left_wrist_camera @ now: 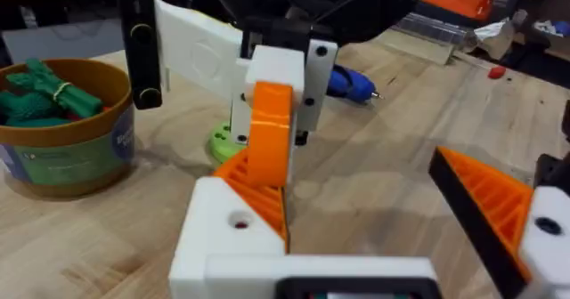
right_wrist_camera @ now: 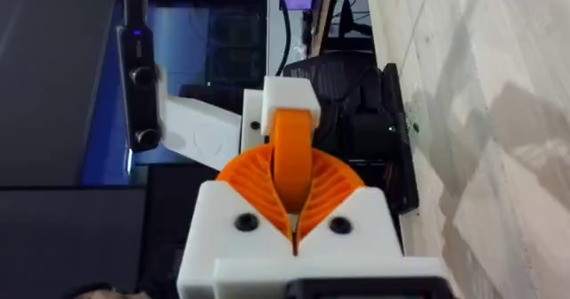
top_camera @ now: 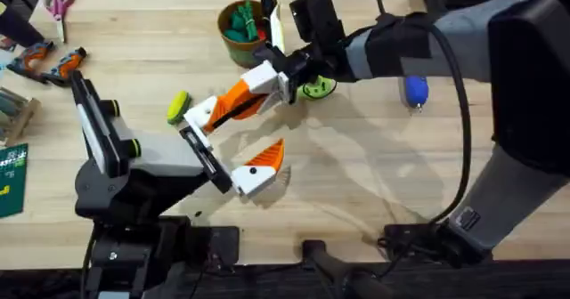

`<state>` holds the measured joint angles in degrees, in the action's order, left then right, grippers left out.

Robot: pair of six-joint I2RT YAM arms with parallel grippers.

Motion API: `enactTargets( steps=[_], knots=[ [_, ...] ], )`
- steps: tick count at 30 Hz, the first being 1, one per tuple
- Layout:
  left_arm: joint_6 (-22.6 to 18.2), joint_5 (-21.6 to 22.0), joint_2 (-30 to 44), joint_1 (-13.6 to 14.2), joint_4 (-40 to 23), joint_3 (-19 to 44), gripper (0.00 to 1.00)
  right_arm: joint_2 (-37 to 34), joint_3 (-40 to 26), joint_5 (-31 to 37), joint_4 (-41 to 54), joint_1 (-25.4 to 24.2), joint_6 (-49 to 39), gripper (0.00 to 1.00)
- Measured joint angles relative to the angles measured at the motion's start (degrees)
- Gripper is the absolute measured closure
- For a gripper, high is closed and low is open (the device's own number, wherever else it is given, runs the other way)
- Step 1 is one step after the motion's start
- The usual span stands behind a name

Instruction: Pick up the gripper from the table and insert it into the empty holder that is missing its gripper. Then pick up a screw, insert it into the mounting hole, and use the screwdriver to tighten it. Finally, clean up the table by picking up the vegetable and placing it into the bucket.

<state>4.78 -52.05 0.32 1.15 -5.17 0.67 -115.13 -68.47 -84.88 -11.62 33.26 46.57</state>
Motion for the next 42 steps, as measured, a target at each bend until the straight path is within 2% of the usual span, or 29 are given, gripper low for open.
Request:
enactTargets(
  steps=[15, 33, 35, 42],
  knots=[
    [0.44, 1.08, 0.0, -0.57, 0.02, 0.0, 0.015, 0.02, -0.63, 2.59, -0.15, 1.38, -0.02, 0.992],
    [0.46, 1.18, 0.0, -0.57, 0.02, 0.0, 0.015, 0.02, -0.72, 2.61, -0.17, 1.4, 0.0, 0.992],
    [0.44, 1.16, 0.0, -0.57, 0.03, 0.0, 0.015, 0.02, -0.72, 2.52, -0.15, 1.38, 0.12, 0.976],
    [0.35, 0.02, 0.0, -0.41, -0.07, 0.02, 0.015, 0.0, -0.72, 3.22, -0.17, 1.67, 0.13, 0.815]
  ],
)
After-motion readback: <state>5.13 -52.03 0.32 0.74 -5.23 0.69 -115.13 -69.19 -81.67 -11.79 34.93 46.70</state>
